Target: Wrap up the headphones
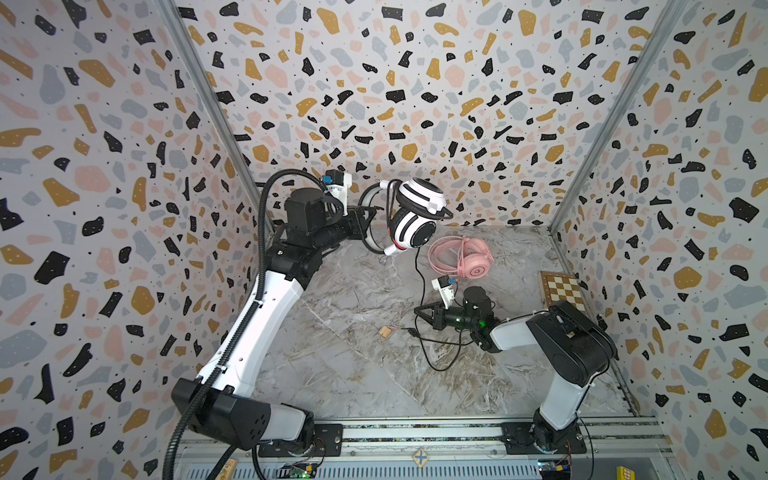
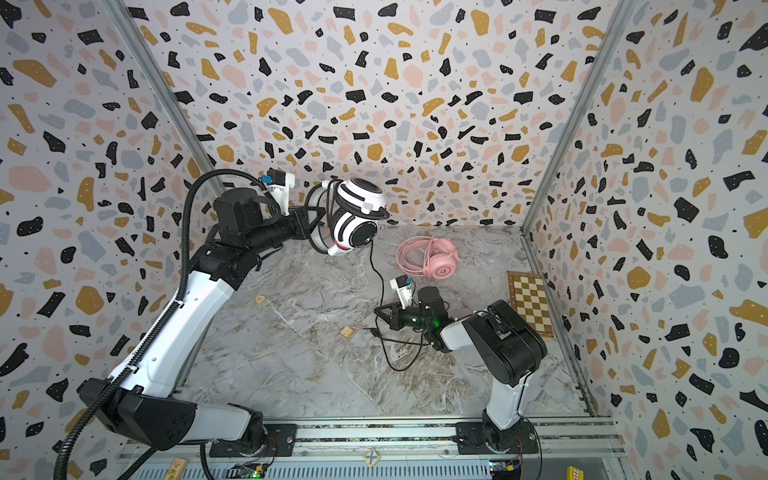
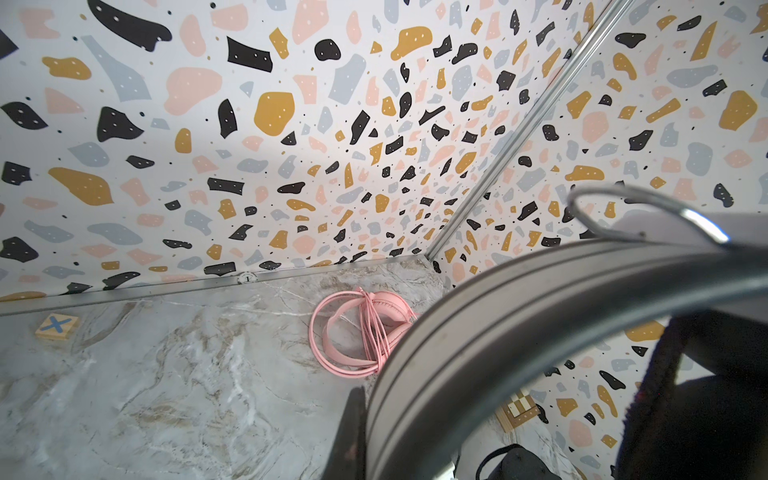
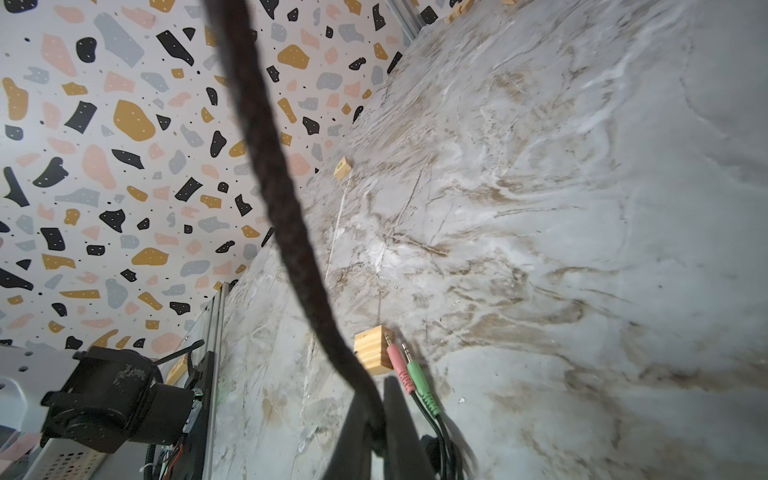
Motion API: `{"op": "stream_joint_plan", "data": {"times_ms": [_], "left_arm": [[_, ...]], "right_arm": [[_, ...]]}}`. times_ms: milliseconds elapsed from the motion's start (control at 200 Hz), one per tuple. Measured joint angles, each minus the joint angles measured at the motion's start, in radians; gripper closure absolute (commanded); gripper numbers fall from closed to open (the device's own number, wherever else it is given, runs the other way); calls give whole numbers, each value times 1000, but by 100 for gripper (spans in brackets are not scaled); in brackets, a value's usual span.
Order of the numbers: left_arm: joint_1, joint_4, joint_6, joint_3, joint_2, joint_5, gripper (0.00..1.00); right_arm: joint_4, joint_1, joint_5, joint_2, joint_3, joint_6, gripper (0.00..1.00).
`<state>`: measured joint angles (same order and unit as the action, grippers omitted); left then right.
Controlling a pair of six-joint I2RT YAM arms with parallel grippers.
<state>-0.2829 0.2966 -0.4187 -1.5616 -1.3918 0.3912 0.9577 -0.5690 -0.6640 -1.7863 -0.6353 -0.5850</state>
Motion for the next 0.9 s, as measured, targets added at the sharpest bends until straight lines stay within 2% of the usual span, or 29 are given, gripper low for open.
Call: {"op": "stream_joint_plan", "data": {"times_ms": [170, 390, 566, 691, 901], "left_arm": [[6, 29, 5, -7, -2, -129, 100], [8, 31, -79, 61, 2, -460, 100], [8, 41, -138, 126, -3, -666, 100], [8, 40, -169, 148, -19, -751, 100], [-5, 41, -169, 175, -116, -821, 100]], "right_arm": [[-63, -5, 11, 118, 83, 29, 95], [-267, -76, 77, 380, 158, 98, 96], [-470, -177, 155, 573, 156, 153, 96], [-607, -226, 211, 666, 119, 187, 96], [-772, -241, 282, 736, -25, 235, 96]]}}
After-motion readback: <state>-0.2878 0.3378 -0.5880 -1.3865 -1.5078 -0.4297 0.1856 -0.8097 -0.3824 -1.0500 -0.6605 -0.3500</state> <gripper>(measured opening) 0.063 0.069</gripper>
